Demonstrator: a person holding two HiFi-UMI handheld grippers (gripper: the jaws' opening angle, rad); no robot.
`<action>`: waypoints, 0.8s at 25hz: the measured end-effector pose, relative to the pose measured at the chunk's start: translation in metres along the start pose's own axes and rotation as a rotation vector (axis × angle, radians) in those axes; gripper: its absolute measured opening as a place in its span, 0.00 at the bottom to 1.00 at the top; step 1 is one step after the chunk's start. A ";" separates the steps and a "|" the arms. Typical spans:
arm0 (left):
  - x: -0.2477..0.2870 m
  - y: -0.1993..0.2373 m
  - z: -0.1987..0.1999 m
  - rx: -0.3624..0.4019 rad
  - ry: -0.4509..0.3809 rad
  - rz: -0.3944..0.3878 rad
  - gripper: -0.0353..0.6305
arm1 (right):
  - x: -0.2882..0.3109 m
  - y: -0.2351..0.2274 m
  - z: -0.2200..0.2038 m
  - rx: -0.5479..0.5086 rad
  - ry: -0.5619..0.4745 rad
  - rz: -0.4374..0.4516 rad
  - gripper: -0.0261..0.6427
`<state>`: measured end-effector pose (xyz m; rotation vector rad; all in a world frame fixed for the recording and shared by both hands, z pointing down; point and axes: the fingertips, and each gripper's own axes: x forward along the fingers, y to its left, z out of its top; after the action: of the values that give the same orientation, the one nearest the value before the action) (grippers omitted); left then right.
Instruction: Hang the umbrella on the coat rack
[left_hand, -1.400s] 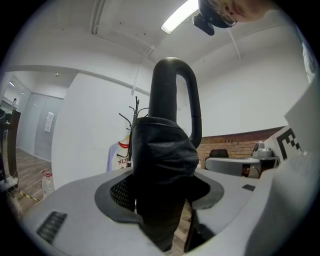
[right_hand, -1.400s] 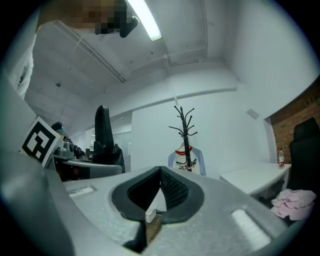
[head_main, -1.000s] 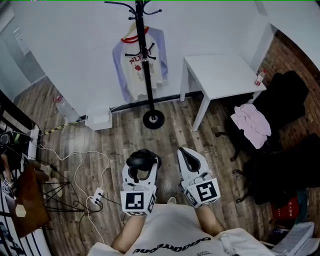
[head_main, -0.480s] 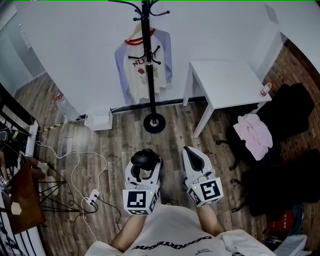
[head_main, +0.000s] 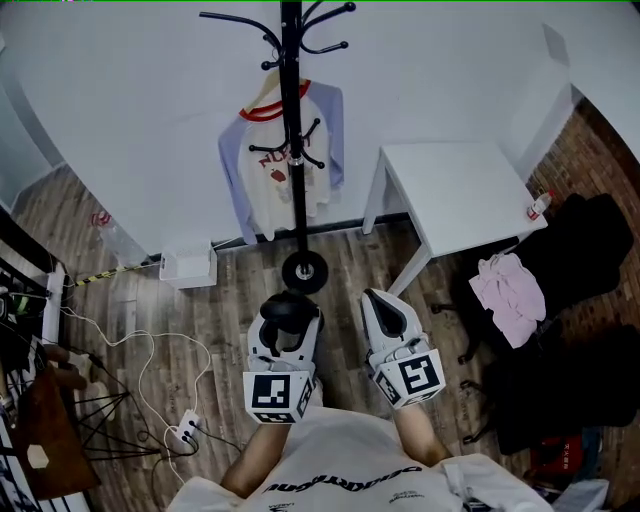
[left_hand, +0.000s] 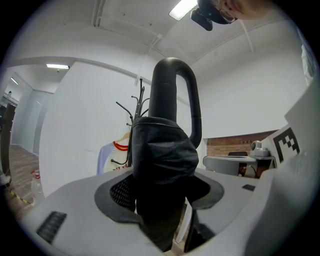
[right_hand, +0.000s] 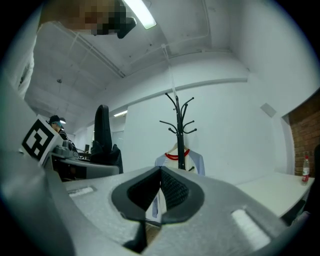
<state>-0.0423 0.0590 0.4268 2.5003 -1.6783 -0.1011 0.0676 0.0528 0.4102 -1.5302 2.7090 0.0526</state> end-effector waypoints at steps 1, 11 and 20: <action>0.013 0.010 0.006 0.003 -0.002 -0.005 0.42 | 0.016 -0.005 0.002 0.000 -0.004 -0.003 0.03; 0.123 0.098 0.042 0.007 0.000 -0.026 0.42 | 0.156 -0.032 0.018 -0.015 -0.014 -0.003 0.03; 0.187 0.147 0.050 0.011 0.005 -0.055 0.42 | 0.234 -0.051 0.007 -0.011 -0.009 -0.023 0.03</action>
<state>-0.1126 -0.1722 0.4018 2.5536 -1.6128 -0.0909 -0.0095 -0.1739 0.3929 -1.5605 2.6884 0.0738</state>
